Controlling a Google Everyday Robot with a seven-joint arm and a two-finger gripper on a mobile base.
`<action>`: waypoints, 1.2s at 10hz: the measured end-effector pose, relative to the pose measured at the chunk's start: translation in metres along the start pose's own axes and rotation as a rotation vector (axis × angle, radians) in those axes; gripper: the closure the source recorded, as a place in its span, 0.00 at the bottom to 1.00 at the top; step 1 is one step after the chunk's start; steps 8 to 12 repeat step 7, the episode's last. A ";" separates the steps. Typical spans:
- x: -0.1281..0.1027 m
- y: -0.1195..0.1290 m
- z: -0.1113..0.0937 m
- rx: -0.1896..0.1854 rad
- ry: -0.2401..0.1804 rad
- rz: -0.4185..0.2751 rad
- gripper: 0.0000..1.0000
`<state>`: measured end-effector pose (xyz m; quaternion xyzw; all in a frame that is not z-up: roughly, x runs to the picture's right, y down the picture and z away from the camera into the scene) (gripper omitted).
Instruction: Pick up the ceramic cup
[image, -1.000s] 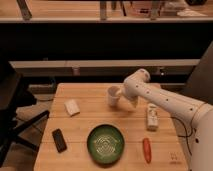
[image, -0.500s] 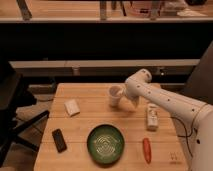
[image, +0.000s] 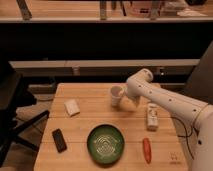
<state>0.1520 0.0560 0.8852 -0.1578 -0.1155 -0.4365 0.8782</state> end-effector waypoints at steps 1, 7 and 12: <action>0.001 0.001 0.000 0.000 0.001 -0.002 0.21; 0.008 0.008 -0.006 -0.002 0.006 -0.004 0.36; 0.008 0.008 -0.006 -0.002 0.006 -0.004 0.36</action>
